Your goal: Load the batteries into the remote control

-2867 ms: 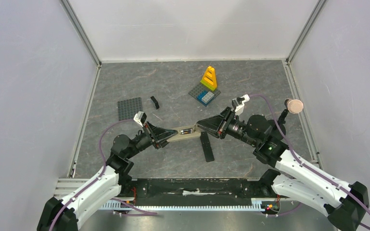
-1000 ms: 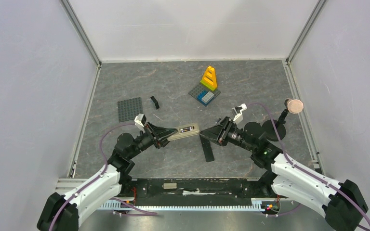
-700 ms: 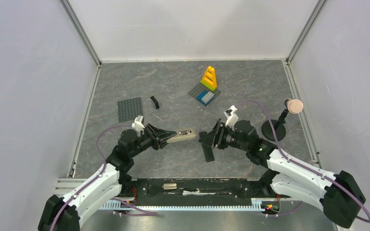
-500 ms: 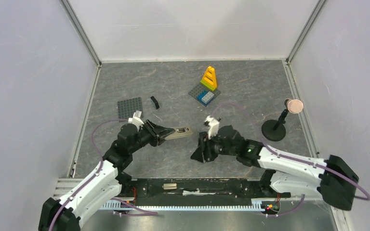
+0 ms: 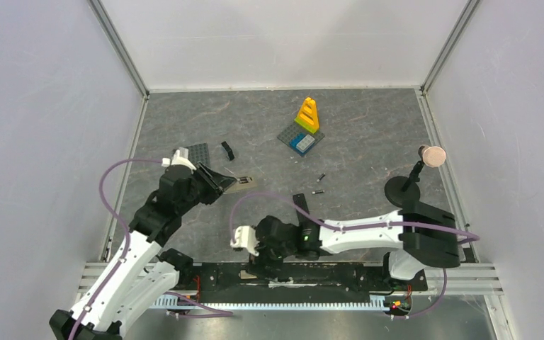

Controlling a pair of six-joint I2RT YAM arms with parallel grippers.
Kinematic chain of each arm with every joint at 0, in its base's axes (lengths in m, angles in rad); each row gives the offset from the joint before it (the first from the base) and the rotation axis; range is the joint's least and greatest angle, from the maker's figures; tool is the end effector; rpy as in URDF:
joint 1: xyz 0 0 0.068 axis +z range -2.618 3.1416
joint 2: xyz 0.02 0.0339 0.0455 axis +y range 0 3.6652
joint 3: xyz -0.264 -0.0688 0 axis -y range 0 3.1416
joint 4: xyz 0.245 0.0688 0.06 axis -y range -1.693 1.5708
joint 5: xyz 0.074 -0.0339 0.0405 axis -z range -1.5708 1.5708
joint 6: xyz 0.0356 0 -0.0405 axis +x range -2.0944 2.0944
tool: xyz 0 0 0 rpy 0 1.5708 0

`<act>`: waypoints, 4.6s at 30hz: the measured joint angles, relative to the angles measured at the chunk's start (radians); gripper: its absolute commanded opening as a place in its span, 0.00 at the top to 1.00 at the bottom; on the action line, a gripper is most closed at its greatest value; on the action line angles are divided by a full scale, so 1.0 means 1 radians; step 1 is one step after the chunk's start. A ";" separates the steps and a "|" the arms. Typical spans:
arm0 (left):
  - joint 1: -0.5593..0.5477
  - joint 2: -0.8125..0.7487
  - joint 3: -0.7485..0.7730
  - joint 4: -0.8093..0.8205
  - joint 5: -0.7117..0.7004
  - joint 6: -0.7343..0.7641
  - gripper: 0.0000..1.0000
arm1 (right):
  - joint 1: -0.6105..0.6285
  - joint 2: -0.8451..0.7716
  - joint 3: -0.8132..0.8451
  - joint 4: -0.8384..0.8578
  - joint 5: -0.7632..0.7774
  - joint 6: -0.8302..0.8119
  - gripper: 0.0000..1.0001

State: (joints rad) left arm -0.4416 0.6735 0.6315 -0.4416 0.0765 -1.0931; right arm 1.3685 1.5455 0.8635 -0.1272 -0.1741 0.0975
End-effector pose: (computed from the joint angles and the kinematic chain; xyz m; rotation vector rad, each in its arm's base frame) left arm 0.1416 -0.0699 0.2769 -0.6606 2.1159 -0.9908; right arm 0.0576 0.3114 0.1906 -1.5893 2.0043 0.8505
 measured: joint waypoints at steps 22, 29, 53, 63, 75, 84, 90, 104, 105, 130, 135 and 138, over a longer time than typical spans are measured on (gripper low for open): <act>0.032 -0.004 0.207 -0.246 -0.204 0.107 0.98 | 0.074 0.316 0.235 -0.008 0.041 -0.161 0.43; 0.032 -0.004 0.207 -0.250 -0.205 0.108 0.98 | 0.082 0.316 0.232 0.005 0.062 -0.127 0.71; 0.036 0.027 0.033 -0.044 0.092 0.145 0.98 | -0.148 -0.209 -0.104 -0.018 0.445 0.433 0.78; 0.024 0.094 -0.389 0.426 0.309 -0.051 0.98 | -0.247 -0.406 -0.143 -0.139 0.498 0.618 0.77; 0.018 0.224 -0.445 0.600 0.346 -0.097 0.84 | -0.254 -0.405 -0.143 -0.168 0.505 0.671 0.77; 0.018 0.296 -0.432 0.591 0.359 -0.078 0.53 | -0.258 -0.405 -0.143 -0.167 0.512 0.687 0.78; 0.018 0.285 -0.377 0.372 0.282 -0.021 0.38 | -0.263 -0.405 -0.143 -0.167 0.512 0.699 0.78; 0.018 0.310 -0.158 -0.077 0.023 0.098 0.36 | -0.269 -0.414 -0.143 -0.167 0.512 0.712 0.78; 0.018 0.307 -0.144 -0.103 0.002 0.102 0.39 | -0.269 -0.417 -0.143 -0.167 0.512 0.712 0.78; -0.222 0.478 -0.139 0.214 0.122 0.095 0.96 | -0.273 -0.403 -0.153 -0.139 0.485 0.731 0.78; -0.242 0.512 -0.139 0.213 0.073 0.093 0.97 | -0.273 -0.403 -0.153 -0.136 0.485 0.732 0.78; -0.241 0.512 -0.139 0.214 0.050 0.091 0.97 | -0.273 -0.403 -0.153 -0.136 0.485 0.734 0.78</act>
State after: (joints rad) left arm -0.6830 1.1858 0.4927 -0.2276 0.1265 -1.0019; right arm 1.0954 1.1427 0.7109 -0.2630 0.3107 0.8310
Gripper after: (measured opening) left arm 0.034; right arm 0.280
